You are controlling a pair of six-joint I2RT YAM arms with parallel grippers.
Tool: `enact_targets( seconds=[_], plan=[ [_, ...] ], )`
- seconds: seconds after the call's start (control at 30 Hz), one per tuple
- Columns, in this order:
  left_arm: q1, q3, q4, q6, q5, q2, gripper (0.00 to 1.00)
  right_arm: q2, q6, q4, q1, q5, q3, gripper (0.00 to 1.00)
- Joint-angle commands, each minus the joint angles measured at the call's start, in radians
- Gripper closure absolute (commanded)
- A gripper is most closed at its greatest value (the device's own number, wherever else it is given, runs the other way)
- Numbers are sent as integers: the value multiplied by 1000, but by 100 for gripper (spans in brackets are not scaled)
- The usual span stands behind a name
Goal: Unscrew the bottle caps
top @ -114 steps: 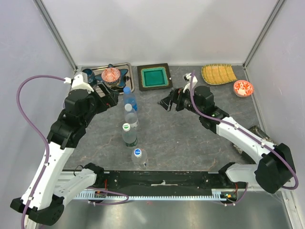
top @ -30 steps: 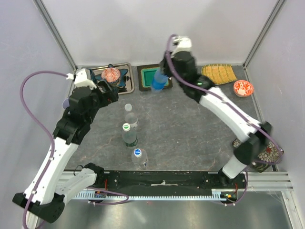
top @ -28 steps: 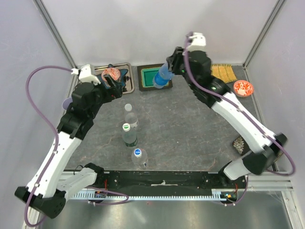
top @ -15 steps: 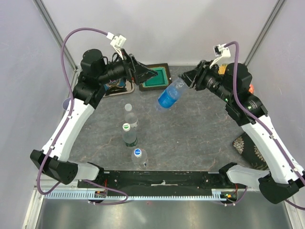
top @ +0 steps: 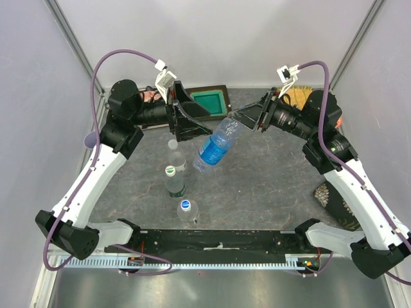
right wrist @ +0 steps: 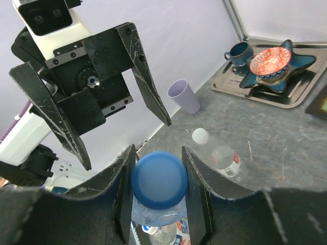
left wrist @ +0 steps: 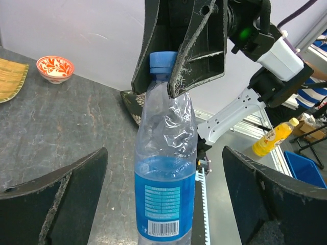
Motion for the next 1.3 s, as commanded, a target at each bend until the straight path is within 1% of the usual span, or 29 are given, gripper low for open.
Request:
enact_targets(
  seconds=[0.0, 0.17, 0.47, 0.63, 0.87, 1.0, 1.1, 1.13, 1.2, 1.23, 1.27],
  plan=[
    [-17, -4, 7, 41, 33, -5, 0, 8, 47, 126, -3, -72, -11, 100],
    [-46, 26, -33, 59, 10, 41, 0, 27, 69, 187, 4, -91, -22, 100],
    [-91, 48, -74, 94, -24, 83, 0, 57, 44, 195, 57, -72, 13, 100],
    [-112, 52, -106, 130, -19, 86, 2, 68, 4, 172, 88, -60, 33, 100],
    [-118, 37, -128, 144, 15, 74, 5, 65, -14, 167, 93, -42, 38, 100],
    [-123, 17, -129, 148, 16, 61, 6, 59, -7, 191, 94, -32, 27, 100],
    [-131, 5, -129, 151, 16, 61, 11, 54, 9, 222, 96, -28, 16, 100],
    [-137, 2, -129, 153, 16, 60, 16, 54, 13, 221, 97, -28, 15, 100],
    [-141, -1, -129, 154, 18, 63, 20, 57, 15, 222, 99, -26, 13, 100],
    [-146, -1, -129, 159, 19, 63, 25, 57, 15, 246, 102, -25, 13, 100],
    [-151, -1, -134, 159, 21, 61, 26, 57, 15, 248, 102, -22, 12, 100]
  ],
)
